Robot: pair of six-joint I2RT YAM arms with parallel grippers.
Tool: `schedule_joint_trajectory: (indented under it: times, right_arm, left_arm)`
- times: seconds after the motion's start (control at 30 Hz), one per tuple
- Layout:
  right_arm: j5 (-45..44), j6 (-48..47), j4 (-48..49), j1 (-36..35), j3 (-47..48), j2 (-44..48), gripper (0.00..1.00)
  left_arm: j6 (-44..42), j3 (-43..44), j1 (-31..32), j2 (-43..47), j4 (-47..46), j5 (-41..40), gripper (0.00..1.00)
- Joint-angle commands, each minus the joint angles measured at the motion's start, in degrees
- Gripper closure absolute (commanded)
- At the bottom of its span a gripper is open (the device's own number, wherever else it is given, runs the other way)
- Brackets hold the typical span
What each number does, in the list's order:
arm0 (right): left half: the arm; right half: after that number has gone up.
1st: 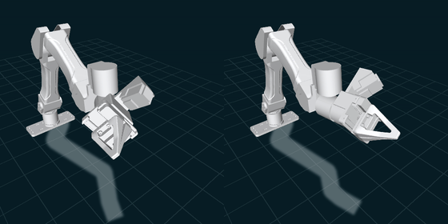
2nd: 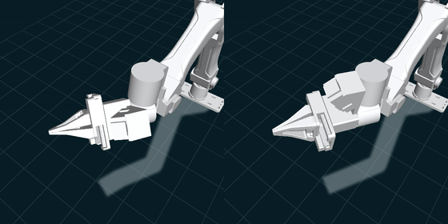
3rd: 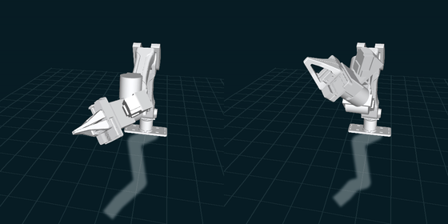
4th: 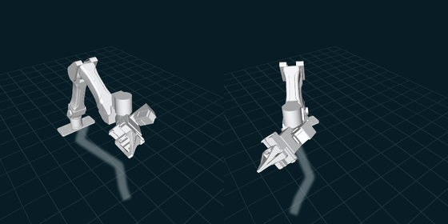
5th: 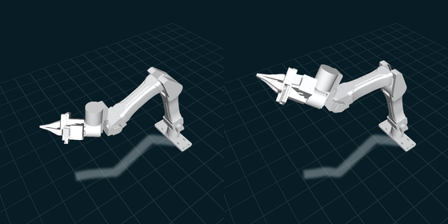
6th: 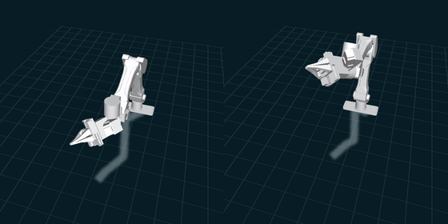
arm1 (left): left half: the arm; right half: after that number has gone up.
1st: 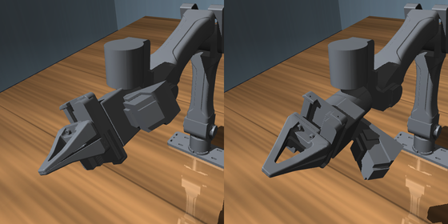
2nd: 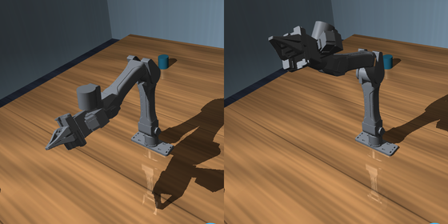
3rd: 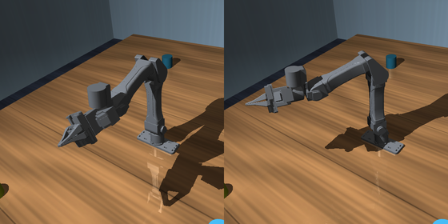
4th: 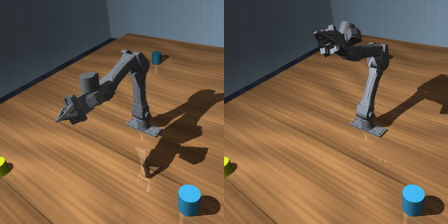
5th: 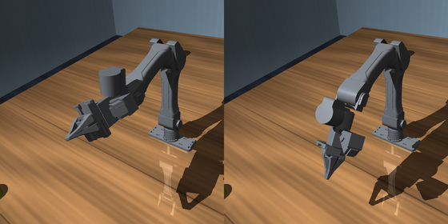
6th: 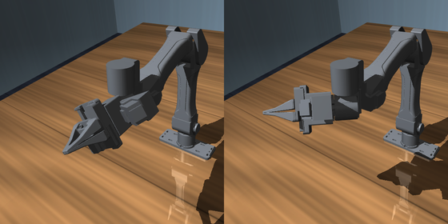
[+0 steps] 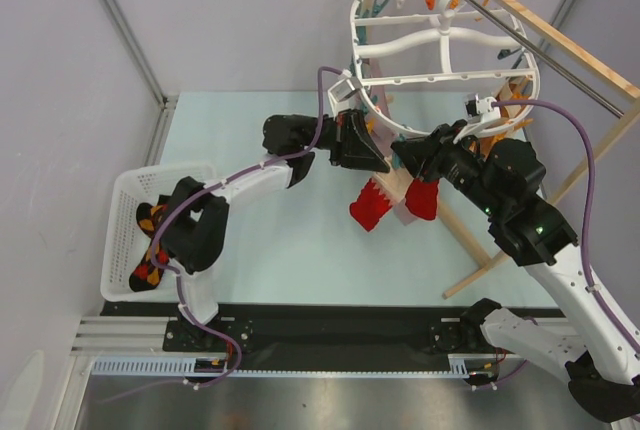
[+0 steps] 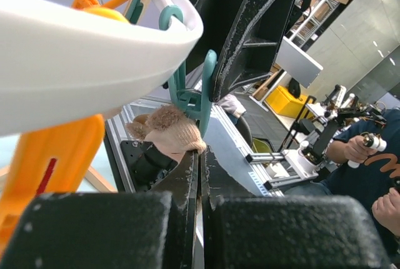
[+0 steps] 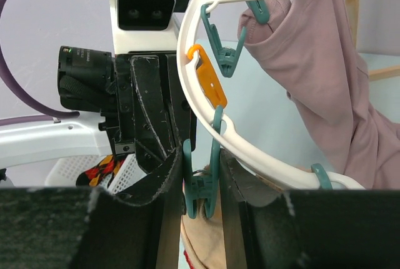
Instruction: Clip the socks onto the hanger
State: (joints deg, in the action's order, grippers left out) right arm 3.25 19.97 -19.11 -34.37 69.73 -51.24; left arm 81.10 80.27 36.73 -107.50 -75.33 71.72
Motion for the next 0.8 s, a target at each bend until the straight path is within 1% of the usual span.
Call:
schedule_joint_trajectory:
  times: [0.0, 0.13, 0.3, 0.33, 0.4, 0.5, 0.53, 0.6, 0.63, 0.67, 0.7, 0.77]
  right_arm:
    - [3.52, 0.78, 0.04, -0.43, 0.14, 0.62, 1.00]
    - [3.79, 1.13, -0.05, -0.35, 0.14, 0.53, 0.99]
    - [4.14, 1.30, -0.48, -0.26, -0.04, 1.23, 0.87]
    - [4.22, 1.30, -0.40, -0.26, -0.12, 1.32, 0.77]
    - [4.14, 1.48, -0.40, -0.17, -0.04, 1.58, 0.71]
    - [4.14, 1.48, -0.49, -0.17, 0.40, 1.59, 0.59]
    - [4.14, 1.48, -0.75, -0.17, 0.49, 1.67, 0.51]
    - [3.88, 1.48, -0.92, -0.26, 0.49, 1.67, 0.45]
    - [3.44, 1.48, -1.27, -0.08, 0.58, 1.67, 0.40]
    - [3.26, 1.39, -1.36, -0.08, 0.66, 1.67, 0.37]
    - [3.26, 1.39, -1.45, -0.08, 0.67, 1.67, 0.36]
    - [2.65, 1.22, -1.89, 0.09, 0.84, 1.85, 0.31]
  left_arm:
    - [1.08, 2.17, 0.97, 0.01, -23.46, -0.71, 1.00]
    - [0.90, 2.26, 1.06, 0.45, -23.46, -0.71, 1.00]
    - [1.16, 2.96, 0.97, 0.28, -23.20, -1.23, 1.00]
    - [1.17, 3.14, 1.06, 0.28, -23.20, -1.32, 1.00]
    - [1.17, 3.31, 0.98, 0.19, -23.11, -1.32, 1.00]
    - [0.99, 3.31, 1.06, 0.28, -23.02, -1.41, 1.00]
    - [0.73, 3.14, 1.15, 0.71, -22.58, -1.32, 0.98]
    - [-1.11, 2.70, 1.24, 1.24, -21.27, -1.32, 0.92]
    - [-1.90, 2.26, 1.15, 1.59, -19.87, -1.32, 0.86]
    - [-2.69, 1.48, 1.06, 2.12, -19.07, -1.32, 0.83]
    - [-4.18, 1.03, 1.06, 2.47, -18.37, -1.15, 0.77]
    - [-5.77, -0.63, 1.06, 3.78, -15.91, -1.32, 0.71]
